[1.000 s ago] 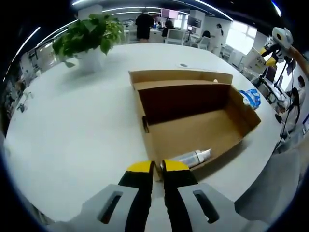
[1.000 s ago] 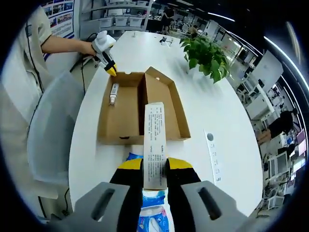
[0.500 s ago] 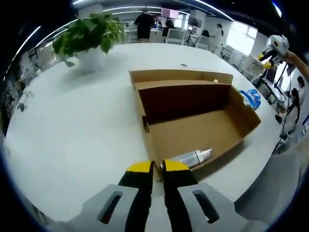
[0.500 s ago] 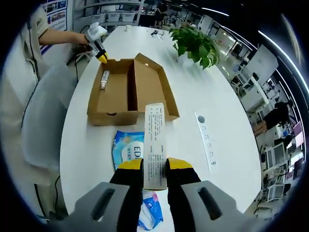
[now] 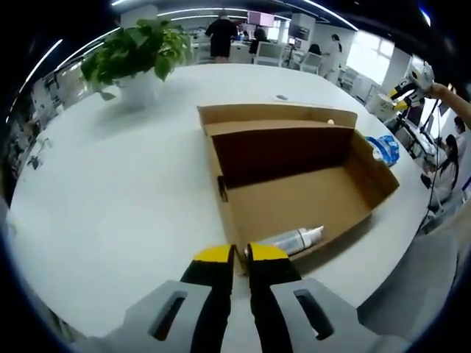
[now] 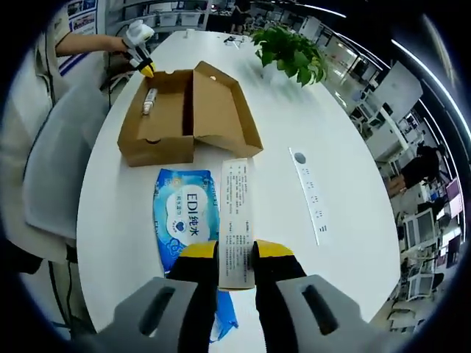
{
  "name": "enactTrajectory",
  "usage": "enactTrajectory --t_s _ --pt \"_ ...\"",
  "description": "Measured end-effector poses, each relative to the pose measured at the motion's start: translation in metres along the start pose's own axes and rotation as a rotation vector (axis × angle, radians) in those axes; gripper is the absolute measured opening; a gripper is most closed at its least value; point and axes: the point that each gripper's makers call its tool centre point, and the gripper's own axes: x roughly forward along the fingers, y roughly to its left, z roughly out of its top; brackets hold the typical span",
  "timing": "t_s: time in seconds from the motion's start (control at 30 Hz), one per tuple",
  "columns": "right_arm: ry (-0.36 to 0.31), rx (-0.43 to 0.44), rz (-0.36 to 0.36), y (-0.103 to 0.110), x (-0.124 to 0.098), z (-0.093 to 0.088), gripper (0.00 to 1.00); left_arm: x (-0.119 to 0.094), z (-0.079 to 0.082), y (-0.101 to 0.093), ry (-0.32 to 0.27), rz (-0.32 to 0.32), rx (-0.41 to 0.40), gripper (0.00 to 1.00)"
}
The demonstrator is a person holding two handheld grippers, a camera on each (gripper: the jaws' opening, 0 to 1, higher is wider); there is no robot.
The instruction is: Operate the shoe box by opening the lid, removing the specified soft item, and placing it in the target area until the item is outside and the box remains undamaged.
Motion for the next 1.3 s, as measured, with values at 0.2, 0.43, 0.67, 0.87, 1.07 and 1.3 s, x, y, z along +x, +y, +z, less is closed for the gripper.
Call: enactTrajectory --t_s 0.2,0.43,0.67,0.87,1.07,1.3 --pt "0.017 -0.007 0.010 -0.004 0.010 -0.017 0.15 0.000 -0.001 0.000 0.006 0.005 -0.001 0.04" --pt "0.043 0.004 0.024 -0.010 0.020 -0.041 0.15 0.000 -0.001 0.000 0.014 0.004 0.004 0.04" --pt "0.069 0.023 0.039 -0.013 0.029 -0.067 0.15 0.001 -0.001 0.001 0.023 0.005 -0.007 0.04" --pt "0.100 0.025 0.055 -0.014 0.037 -0.089 0.15 0.002 -0.001 0.001 0.038 0.011 -0.007 0.04" --pt "0.120 0.027 0.073 -0.014 0.047 -0.107 0.15 0.003 -0.001 0.001 0.054 0.019 -0.002 0.04" --pt "0.122 0.035 0.088 -0.015 0.050 -0.122 0.15 0.003 -0.001 0.000 0.064 0.031 -0.001 0.04"
